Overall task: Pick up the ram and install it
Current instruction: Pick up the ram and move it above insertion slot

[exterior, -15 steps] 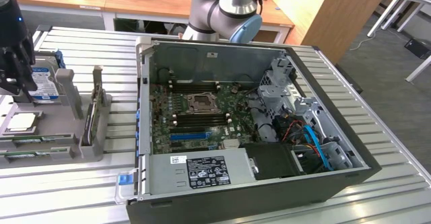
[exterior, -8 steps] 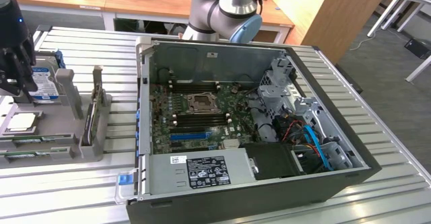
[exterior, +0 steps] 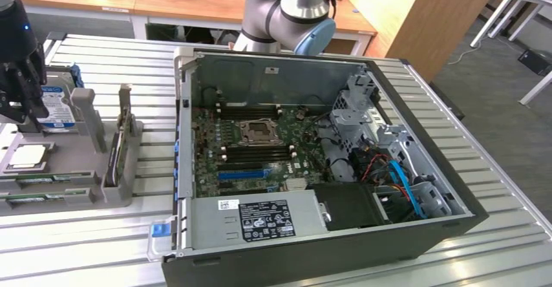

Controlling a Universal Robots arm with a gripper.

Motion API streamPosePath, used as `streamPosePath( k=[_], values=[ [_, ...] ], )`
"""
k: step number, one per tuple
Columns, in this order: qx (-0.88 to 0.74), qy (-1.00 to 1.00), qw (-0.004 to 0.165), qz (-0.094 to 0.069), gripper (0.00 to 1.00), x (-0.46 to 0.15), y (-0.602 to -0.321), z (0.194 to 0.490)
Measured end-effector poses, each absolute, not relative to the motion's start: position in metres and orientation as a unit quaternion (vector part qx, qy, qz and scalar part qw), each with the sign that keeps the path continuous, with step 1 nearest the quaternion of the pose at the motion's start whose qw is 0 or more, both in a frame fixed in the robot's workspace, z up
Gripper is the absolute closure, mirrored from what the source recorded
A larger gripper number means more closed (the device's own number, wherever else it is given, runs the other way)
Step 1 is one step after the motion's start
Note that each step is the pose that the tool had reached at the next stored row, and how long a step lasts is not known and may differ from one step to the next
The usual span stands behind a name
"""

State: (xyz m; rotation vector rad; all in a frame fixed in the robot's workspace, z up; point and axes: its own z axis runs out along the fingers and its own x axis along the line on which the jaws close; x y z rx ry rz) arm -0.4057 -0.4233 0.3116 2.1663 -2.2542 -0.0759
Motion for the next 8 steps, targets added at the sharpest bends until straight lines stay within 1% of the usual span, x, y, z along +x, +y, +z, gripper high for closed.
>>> streamPosePath(
  k=[8],
  values=[
    [0.693, -0.721, 0.007, -0.024, 0.65, -0.4083, -0.4260, 0.3117]
  ],
)
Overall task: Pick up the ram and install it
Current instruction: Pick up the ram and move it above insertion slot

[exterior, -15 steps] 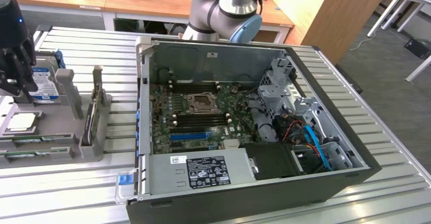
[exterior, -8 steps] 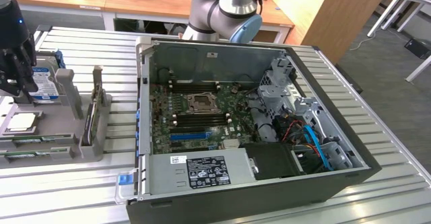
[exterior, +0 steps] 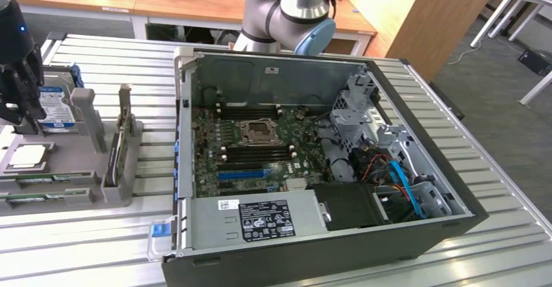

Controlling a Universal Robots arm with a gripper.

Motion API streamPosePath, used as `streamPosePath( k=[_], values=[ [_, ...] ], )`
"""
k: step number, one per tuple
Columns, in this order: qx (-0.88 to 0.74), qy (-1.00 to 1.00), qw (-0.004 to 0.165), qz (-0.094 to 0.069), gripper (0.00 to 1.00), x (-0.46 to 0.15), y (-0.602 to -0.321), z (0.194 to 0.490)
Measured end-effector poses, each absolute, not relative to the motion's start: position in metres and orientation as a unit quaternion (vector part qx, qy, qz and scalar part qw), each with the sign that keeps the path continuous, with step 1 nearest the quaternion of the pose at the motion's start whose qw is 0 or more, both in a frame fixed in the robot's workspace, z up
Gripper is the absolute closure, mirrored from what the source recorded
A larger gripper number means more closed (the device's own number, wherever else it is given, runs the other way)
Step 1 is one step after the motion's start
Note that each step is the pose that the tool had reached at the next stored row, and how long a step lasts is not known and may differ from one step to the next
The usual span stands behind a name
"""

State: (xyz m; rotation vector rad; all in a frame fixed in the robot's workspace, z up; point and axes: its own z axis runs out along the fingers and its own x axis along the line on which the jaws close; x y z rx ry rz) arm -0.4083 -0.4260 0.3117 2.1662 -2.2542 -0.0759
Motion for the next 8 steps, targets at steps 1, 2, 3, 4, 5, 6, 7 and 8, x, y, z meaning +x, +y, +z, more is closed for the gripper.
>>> streamPosePath(
  k=[1, 2, 3, 4, 5, 6, 7, 8],
  values=[
    [0.693, -0.721, 0.007, -0.024, 0.65, -0.4083, -0.4260, 0.3117],
    [0.693, -0.721, 0.007, -0.024, 0.65, -0.4083, -0.4260, 0.3117],
    [0.693, -0.721, 0.007, -0.024, 0.65, -0.4084, -0.4260, 0.3117],
    [0.693, -0.721, 0.007, -0.024, 0.65, -0.4083, -0.4261, 0.3117],
    [0.693, -0.721, 0.007, -0.024, 0.65, -0.4084, -0.4260, 0.3116],
    [0.693, -0.721, 0.007, -0.024, 0.65, -0.4085, -0.4261, 0.3114],
    [0.693, -0.721, 0.007, -0.024, 0.65, -0.4085, -0.4263, 0.3110],
    [0.693, -0.721, 0.007, -0.024, 0.65, -0.4085, -0.4268, 0.3108]
  ],
)
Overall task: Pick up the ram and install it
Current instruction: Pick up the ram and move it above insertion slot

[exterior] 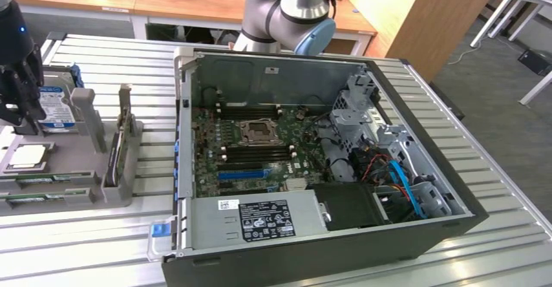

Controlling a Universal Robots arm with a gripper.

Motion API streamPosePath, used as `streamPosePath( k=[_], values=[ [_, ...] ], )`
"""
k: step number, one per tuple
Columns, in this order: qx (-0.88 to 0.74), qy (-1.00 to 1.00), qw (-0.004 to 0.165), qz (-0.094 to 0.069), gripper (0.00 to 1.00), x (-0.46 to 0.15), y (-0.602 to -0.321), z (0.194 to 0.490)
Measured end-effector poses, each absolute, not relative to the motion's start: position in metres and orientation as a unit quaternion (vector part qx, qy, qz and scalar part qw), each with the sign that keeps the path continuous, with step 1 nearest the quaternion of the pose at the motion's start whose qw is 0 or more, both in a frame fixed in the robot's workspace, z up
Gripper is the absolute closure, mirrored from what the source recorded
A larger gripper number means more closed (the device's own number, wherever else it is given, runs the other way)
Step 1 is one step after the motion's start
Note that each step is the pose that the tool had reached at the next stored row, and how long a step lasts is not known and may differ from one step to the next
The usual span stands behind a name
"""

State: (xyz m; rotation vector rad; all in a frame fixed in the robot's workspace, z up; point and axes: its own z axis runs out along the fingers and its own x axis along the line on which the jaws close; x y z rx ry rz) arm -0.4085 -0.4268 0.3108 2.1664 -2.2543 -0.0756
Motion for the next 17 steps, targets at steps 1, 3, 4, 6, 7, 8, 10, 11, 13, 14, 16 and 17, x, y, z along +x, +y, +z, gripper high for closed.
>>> streamPosePath(
  k=[1, 3, 4, 6, 7, 8, 10, 11, 13, 14, 16, 17],
  values=[
    [0.693, -0.721, 0.007, -0.024, 0.65, -0.4085, -0.4276, 0.3107],
    [0.693, -0.721, 0.007, -0.024, 0.65, -0.4086, -0.4294, 0.3105],
    [0.693, -0.721, 0.007, -0.024, 0.65, -0.4086, -0.4302, 0.3104],
    [0.693, -0.721, 0.007, -0.024, 0.65, -0.4087, -0.4313, 0.3103],
    [0.693, -0.721, 0.007, -0.024, 0.65, -0.4088, -0.4316, 0.3103],
    [0.693, -0.721, 0.007, -0.024, 0.65, -0.4089, -0.4316, 0.3103],
    [0.693, -0.721, 0.007, -0.024, 0.65, -0.4090, -0.4319, 0.3099],
    [0.693, -0.721, 0.007, -0.024, 0.65, -0.4091, -0.4320, 0.3092],
    [0.693, -0.720, 0.007, -0.024, 0.65, -0.4091, -0.4320, 0.3072],
    [0.694, -0.720, 0.007, -0.024, 0.65, -0.4091, -0.4320, 0.3060],
    [0.694, -0.719, 0.007, -0.024, 0.65, -0.4091, -0.4320, 0.3044],
    [0.694, -0.719, 0.007, -0.024, 0.65, -0.4091, -0.4320, 0.3044]
  ],
)
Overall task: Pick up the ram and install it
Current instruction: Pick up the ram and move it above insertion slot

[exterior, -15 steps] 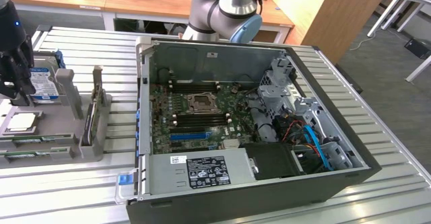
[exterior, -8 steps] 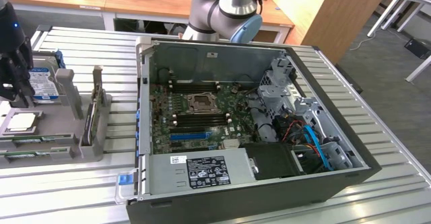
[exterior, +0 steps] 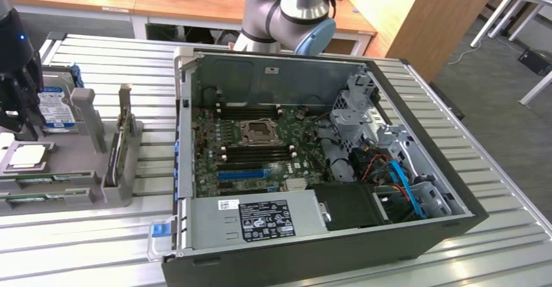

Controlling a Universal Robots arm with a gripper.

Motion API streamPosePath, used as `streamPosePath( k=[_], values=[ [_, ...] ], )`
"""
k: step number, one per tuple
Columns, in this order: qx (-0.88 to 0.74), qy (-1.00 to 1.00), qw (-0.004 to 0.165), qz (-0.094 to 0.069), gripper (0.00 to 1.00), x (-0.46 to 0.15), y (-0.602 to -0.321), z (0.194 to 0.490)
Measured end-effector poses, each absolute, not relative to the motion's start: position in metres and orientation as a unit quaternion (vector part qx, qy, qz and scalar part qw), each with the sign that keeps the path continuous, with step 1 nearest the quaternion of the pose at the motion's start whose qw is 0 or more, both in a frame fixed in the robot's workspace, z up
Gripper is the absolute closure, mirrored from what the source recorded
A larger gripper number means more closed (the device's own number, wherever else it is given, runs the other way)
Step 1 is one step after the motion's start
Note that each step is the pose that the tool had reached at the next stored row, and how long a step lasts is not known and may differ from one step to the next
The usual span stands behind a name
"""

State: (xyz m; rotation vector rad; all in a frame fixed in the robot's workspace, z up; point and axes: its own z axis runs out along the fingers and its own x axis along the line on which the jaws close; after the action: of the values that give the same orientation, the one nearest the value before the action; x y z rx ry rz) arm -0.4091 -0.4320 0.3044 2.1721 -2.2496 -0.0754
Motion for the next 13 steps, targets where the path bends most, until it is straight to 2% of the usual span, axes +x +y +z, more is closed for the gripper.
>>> streamPosePath(
  k=[13],
  values=[
    [0.695, -0.719, 0.007, -0.024, 0.65, -0.4091, -0.4320, 0.2956]
  ],
)
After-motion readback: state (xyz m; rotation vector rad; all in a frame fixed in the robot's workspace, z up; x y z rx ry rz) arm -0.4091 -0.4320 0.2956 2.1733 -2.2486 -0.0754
